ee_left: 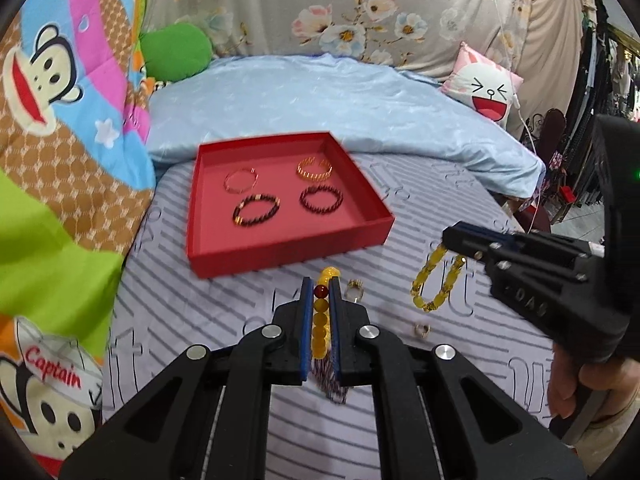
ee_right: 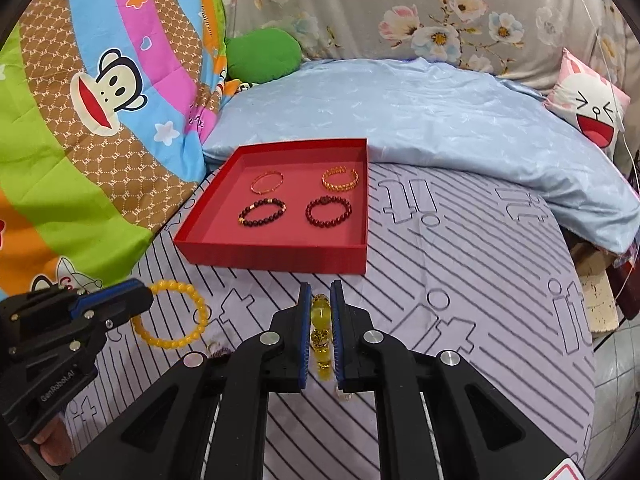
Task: Organize jewelry
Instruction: 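Lower both yellow bracelets into the red tray and open both tools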
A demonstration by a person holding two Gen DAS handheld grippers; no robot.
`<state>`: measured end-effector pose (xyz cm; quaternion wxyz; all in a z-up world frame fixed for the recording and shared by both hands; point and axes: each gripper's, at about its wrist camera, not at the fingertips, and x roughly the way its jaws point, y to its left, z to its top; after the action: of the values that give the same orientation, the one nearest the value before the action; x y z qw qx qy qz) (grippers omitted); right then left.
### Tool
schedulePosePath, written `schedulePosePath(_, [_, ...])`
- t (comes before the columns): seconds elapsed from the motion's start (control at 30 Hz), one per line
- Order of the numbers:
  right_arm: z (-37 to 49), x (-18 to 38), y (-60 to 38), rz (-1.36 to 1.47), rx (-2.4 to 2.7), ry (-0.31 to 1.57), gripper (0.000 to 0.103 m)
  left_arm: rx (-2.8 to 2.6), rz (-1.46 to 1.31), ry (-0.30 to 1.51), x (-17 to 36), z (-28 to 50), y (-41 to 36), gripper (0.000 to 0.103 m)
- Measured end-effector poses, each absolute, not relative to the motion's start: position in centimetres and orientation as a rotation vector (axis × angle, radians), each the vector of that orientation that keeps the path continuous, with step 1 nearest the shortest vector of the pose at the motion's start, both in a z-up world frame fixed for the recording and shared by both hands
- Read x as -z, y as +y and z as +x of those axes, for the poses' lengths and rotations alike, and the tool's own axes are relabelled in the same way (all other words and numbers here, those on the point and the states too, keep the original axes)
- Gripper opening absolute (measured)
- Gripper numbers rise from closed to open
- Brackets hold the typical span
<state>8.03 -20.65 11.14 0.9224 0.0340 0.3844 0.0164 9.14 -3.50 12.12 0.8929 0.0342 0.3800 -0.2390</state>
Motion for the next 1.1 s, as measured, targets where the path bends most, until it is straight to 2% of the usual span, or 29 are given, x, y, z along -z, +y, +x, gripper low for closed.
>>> schedulePosePath(0.27, [12.8, -14.5, -20.0, 0.082, -0.092, 0.729, 0.009, 0.536, 0.017, 0.736, -15.3, 14.7, -5.1, 0.007])
schedulePosePath(0.47, [17.4, -14.8, -19.3, 0.146, -0.144, 0.727, 0.009, 0.56, -0.067, 0.752, -15.2, 19.0, -5.3, 0.007])
schedulePosePath(0.73, [21.9, -9.1, -20.0, 0.252, -0.133, 0.841, 0.01, 0.52, -0.148, 0.897, -8.5, 24.2, -4.5, 0.007])
schedulePosePath(0.9, [22.3, -5.6, -21.0, 0.228, -0.078, 0.907, 0.01, 0.422, -0.087, 0.971, -4.3, 25.0, -3.5, 0.007])
schedulePosePath(1.1, [22.0, -4.1, -21.4, 0.167, -0.022, 0.924, 0.01, 0.317, 0.052, 0.96, -2.7, 24.7, -3.4, 0.007])
